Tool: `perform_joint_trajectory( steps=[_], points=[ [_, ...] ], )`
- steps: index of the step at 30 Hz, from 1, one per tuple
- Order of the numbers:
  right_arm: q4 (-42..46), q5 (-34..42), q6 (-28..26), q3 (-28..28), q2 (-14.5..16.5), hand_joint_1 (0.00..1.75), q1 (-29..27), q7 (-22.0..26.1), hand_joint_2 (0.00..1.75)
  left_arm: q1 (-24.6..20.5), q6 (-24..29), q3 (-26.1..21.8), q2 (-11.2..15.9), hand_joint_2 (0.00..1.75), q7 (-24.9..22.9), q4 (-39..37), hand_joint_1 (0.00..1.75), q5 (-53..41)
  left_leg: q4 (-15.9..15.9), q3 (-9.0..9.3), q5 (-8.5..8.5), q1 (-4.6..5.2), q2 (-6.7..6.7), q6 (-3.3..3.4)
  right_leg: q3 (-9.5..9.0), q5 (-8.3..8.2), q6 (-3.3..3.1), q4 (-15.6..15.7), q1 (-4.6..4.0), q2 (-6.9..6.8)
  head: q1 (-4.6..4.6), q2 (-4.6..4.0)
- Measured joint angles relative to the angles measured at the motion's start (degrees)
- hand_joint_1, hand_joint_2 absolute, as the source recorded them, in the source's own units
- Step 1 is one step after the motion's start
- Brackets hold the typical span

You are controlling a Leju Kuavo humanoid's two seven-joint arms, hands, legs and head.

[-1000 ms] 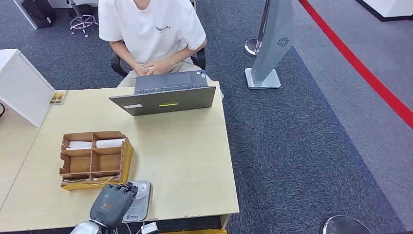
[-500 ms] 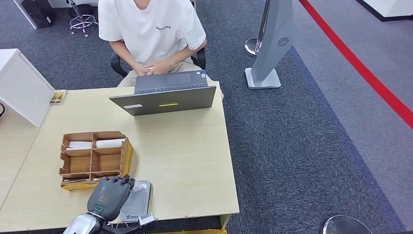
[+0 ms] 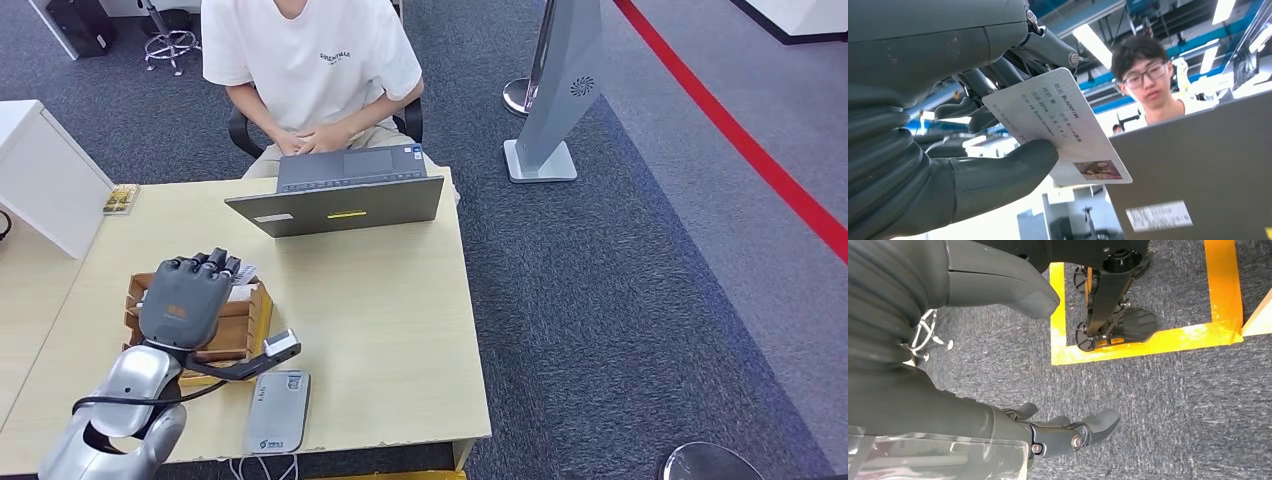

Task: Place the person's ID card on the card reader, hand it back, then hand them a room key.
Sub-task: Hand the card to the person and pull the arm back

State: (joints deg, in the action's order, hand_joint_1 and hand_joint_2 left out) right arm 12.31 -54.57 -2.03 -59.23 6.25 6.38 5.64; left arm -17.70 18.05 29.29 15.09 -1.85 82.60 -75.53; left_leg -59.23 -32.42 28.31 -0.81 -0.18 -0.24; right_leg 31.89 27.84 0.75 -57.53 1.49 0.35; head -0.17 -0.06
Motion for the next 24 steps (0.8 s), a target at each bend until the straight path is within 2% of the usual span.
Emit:
perform_joint_trajectory(
  steps=[6, 11, 14, 19, 24],
  points=[
    [-0.02, -0.49, 0.09, 0.54, 0.01, 0.00, 0.21, 0.00, 1.75, -3.83, -1.07, -0.20, 1.22, 1.75, 1.57, -2.57, 1.75, 0.33, 0.00, -0.03, 0.01, 0.00, 0.01, 0.00, 0.02, 0.00, 0.00, 0.00, 0.00, 0.01, 0.00, -0.01],
    [-0.04, -0.76, 0.46, 1.17, 0.01, 0.00, 0.36, -0.14, 1.75, -10.29, -6.97, -0.38, 5.16, 1.75, 4.89, -7.11, 1.75, 6.11, 0.00, -0.02, -0.03, -0.04, 0.02, -0.03, 0.04, -0.02, -0.02, -0.01, -0.02, 0.01, -0.01, 0.00],
    [-0.04, -1.13, 0.80, 1.38, 0.01, 0.00, 0.49, -0.44, 1.75, -14.98, -8.79, -0.98, 7.11, 1.75, 5.67, -10.64, 1.75, 9.17, 0.00, -0.03, -0.11, -0.06, 0.02, -0.05, 0.05, -0.06, -0.04, -0.03, -0.04, 0.01, -0.04, 0.00],
    [-0.04, -2.12, 0.94, 2.44, 0.09, 0.00, 1.27, -1.40, 1.75, -23.45, -4.97, -3.02, 7.77, 1.75, 3.93, -19.84, 1.75, 10.40, 0.00, -0.05, -0.15, -0.06, 0.03, -0.04, 0.06, -0.11, -0.08, -0.04, -0.04, 0.03, -0.04, -0.01],
    [-0.04, -2.65, 0.90, 3.09, 0.33, 0.00, 1.92, -1.74, 1.75, -27.40, -0.33, -3.78, 7.66, 1.75, 2.80, -26.21, 1.75, 9.92, 0.00, -0.06, -0.14, -0.03, 0.04, -0.04, 0.07, -0.12, -0.07, -0.04, -0.02, 0.05, -0.04, -0.01]
  ],
)
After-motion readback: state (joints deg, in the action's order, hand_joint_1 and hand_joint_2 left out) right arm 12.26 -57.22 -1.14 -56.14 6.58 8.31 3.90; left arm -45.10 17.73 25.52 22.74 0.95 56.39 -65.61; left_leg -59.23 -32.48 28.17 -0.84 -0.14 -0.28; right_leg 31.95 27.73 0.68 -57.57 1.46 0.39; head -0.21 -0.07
